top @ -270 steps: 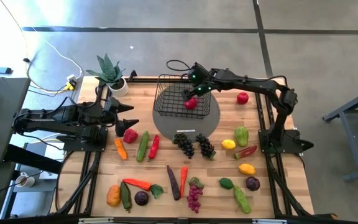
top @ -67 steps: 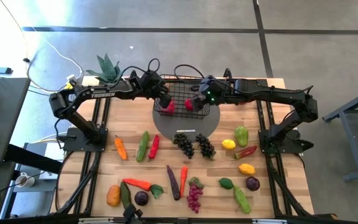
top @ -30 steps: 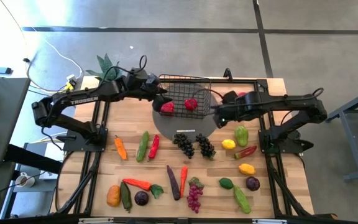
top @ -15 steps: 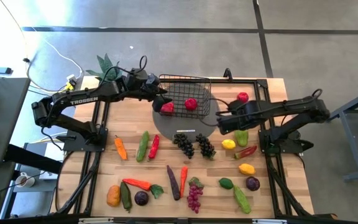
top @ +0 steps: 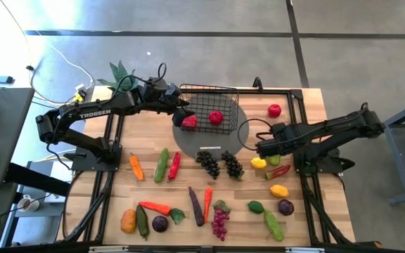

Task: Build produce basket
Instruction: Put the green chayote into the wire basket

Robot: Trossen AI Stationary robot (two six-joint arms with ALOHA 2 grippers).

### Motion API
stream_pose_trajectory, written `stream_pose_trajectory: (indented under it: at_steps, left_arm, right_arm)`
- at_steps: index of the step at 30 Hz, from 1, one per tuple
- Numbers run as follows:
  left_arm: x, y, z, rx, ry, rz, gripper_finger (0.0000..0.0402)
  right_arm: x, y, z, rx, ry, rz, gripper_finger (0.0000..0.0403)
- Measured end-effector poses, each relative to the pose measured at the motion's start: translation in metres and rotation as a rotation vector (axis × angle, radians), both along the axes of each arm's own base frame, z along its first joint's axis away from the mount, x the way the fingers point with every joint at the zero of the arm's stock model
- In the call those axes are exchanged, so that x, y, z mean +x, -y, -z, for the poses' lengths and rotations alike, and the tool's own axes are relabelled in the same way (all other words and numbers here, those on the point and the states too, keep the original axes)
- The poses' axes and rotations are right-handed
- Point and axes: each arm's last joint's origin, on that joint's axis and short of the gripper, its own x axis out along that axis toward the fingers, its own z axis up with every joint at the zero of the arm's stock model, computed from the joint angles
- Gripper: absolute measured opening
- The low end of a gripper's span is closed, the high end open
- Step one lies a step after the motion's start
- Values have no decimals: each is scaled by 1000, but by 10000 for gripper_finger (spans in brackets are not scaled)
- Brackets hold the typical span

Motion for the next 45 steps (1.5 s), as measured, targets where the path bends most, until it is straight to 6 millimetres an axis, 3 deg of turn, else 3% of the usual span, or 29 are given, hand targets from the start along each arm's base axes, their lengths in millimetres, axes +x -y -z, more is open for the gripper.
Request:
stream_pose_trajectory:
  at_steps: [21, 45]
  left_arm:
    - [0, 0, 0, 0, 0, 0, 298]
    - [0, 0, 0, 0, 0, -1, 298]
  right_arm:
    - [-13, 3, 72, -6, 36, 125, 371]
    - [-21, 34, 111, 39, 53, 252, 368]
